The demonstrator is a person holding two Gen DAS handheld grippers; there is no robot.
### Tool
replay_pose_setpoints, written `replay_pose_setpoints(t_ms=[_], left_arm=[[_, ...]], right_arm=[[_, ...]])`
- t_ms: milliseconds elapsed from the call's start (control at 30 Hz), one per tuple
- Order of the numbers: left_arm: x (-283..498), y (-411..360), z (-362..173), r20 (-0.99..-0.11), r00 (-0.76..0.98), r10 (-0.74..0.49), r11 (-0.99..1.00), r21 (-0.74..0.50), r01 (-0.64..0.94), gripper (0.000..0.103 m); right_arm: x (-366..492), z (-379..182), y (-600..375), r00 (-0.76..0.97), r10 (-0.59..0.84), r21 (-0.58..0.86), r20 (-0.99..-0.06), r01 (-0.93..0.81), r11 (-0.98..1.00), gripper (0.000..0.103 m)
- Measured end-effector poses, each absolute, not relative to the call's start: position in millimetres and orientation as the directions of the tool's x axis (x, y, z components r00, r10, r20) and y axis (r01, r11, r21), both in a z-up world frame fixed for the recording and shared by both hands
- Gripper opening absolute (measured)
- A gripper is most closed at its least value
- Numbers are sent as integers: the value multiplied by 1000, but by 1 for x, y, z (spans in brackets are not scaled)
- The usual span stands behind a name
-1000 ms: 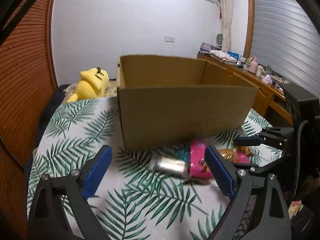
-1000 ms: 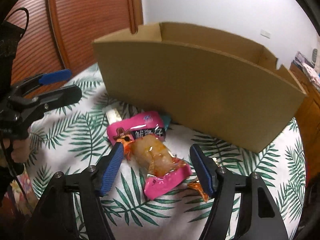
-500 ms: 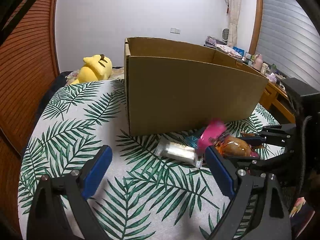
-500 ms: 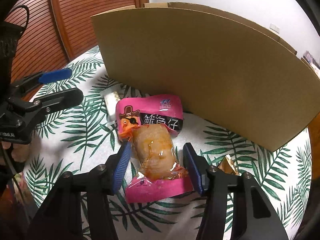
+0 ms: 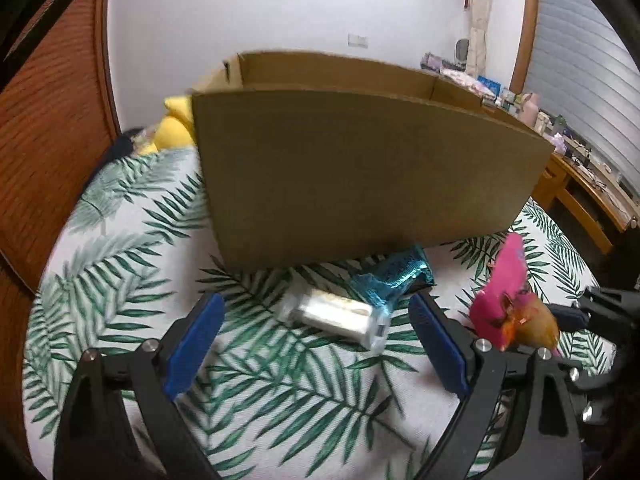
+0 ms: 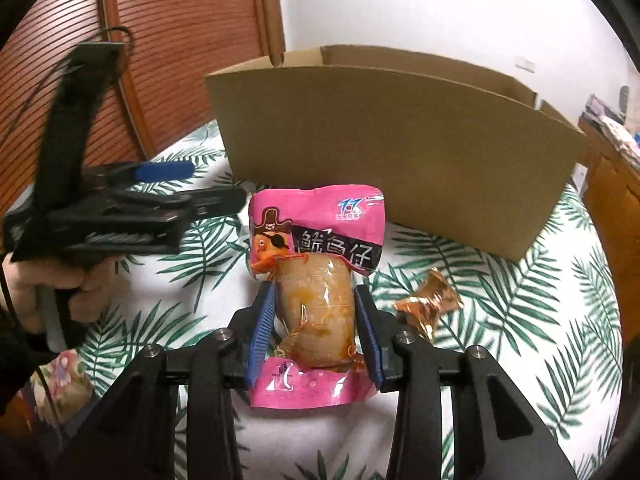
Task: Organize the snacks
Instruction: 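Close left tool on clear white bar while right tool lifts pink packet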
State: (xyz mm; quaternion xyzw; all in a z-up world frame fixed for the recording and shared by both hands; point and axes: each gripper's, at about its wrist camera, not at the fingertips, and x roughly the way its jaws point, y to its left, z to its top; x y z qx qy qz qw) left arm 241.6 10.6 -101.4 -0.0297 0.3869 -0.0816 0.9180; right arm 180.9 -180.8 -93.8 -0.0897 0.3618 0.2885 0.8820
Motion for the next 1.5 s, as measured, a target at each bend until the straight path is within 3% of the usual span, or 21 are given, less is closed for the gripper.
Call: replay_pose_setpoints(t_ms=[233, 400, 633, 800, 1133, 1300, 1400, 1500], left_arm=[[259, 3, -112, -752, 648, -121, 992, -112, 56, 89], [263, 7, -120, -773, 621, -129, 989, -145, 25, 69], [250, 2, -125, -781, 617, -95, 995, -93, 35, 68], [240, 5, -126, -776, 623, -93, 995, -86, 42, 56], [252, -8, -123, -771, 630, -92, 996, -62, 69, 56], [254, -8, -124, -769, 631, -99, 995, -69, 71, 27], [249, -7, -123, -771, 627, -108, 994, -80, 73, 19], [240, -4, -121, -768, 631, -107, 994, -76, 76, 19]], right_arm=[[184, -100, -184, 592, 433, 60, -680, -544, 837, 40], [188, -102, -185, 606, 427, 57, -671, -532, 845, 40], [196, -107, -187, 596, 415, 70, -688, -514, 855, 40], [198, -109, -184, 599, 398, 52, -695, -510, 858, 40], [200, -112, -175, 601, 385, 48, -701, -499, 865, 40], [198, -112, -175, 602, 381, 41, -702, -499, 865, 40], [197, -112, -174, 604, 378, 36, -702, -500, 866, 40], [197, -112, -174, 606, 378, 39, -700, -496, 867, 40]])
